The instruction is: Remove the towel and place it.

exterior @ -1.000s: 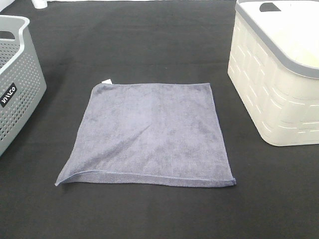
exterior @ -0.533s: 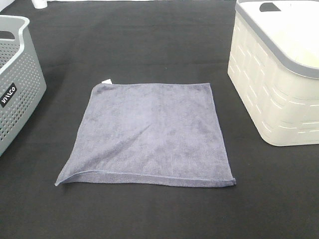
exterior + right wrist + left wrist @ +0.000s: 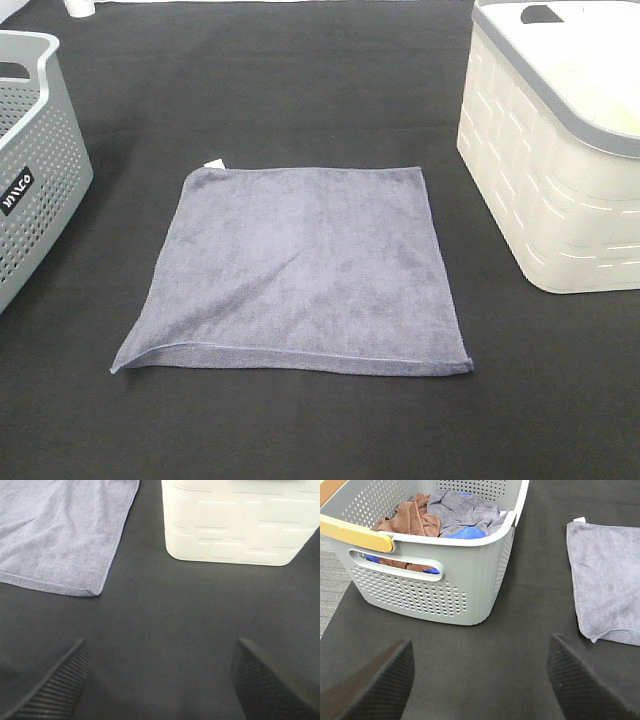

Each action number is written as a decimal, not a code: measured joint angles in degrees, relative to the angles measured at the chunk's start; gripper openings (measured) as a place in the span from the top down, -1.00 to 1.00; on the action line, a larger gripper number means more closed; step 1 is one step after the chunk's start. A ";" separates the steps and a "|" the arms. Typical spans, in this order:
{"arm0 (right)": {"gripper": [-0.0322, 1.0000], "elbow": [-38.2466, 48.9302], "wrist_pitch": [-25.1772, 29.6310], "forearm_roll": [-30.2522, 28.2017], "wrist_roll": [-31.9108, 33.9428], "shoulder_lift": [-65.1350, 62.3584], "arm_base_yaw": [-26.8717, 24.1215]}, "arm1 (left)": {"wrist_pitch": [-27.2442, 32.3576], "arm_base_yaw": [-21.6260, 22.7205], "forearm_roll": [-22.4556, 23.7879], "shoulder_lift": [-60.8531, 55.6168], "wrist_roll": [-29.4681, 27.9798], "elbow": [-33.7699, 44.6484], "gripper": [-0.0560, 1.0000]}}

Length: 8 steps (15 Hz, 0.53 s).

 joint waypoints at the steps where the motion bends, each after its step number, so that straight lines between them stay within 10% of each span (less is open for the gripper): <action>1: -0.54 0.00 0.00 0.00 0.00 0.00 0.00 | 0.00 0.00 0.06 0.00 0.00 0.00 -0.43; 8: -0.54 0.00 0.00 0.00 0.00 0.00 0.00 | -0.06 -1.78 0.40 0.00 0.00 0.00 -0.43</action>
